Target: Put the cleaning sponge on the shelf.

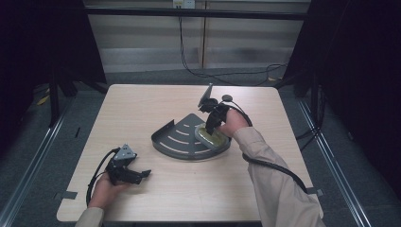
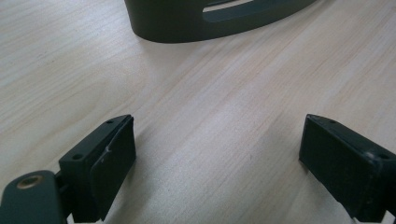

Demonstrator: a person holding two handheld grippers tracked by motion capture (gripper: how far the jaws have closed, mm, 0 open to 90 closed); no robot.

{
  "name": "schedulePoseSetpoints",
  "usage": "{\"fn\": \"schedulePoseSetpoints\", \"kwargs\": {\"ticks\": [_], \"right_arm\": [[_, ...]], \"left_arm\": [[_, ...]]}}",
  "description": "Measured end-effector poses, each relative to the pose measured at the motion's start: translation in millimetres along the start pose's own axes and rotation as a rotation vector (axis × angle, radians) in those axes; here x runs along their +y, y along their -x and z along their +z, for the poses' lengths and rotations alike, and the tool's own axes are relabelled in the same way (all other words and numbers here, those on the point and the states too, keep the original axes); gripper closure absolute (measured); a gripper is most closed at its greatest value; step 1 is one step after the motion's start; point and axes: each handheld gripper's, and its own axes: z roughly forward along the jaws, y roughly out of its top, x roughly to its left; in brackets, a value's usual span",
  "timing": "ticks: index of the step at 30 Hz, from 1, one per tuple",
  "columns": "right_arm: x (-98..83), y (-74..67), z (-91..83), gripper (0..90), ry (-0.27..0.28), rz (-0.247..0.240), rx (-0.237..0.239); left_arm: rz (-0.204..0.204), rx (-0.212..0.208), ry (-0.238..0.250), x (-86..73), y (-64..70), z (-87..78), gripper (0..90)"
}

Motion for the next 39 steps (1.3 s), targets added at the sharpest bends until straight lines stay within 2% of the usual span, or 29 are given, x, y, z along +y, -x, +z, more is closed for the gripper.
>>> {"fn": "schedulePoseSetpoints", "kwargs": {"ticks": [5,9,16,23,28,39], "right_arm": [[-2.5,0.6,-2.3,38.2,0.013,-0.003,-0.008],[-6.3,1.4,-7.5,29.5,0.032,0.018,-0.004],[-13.4,0.7,-12.9,21.3,0.048,0.011,-0.004],[-20.6,-2.4,-20.4,19.0,0.079,-0.011,0.010],[-25.0,-4.1,-23.7,17.9,0.071,-0.011,0.016],[-40.7,-3.1,-32.3,17.1,0.094,-0.038,0.024]], "left_arm": [[0.000,0.000,0.000,0.0,0.0,0.0,10.3],[0.000,0.000,0.000,0.0,0.0,0.0,10.3],[0.001,0.001,0.000,0.0,0.0,0.0,10.3],[0.001,0.001,0.000,0.0,0.0,0.0,10.3],[0.001,0.002,0.000,0.0,0.1,0.0,10.3],[-0.001,0.001,0.002,-0.1,0.0,0.0,10.3]]}}
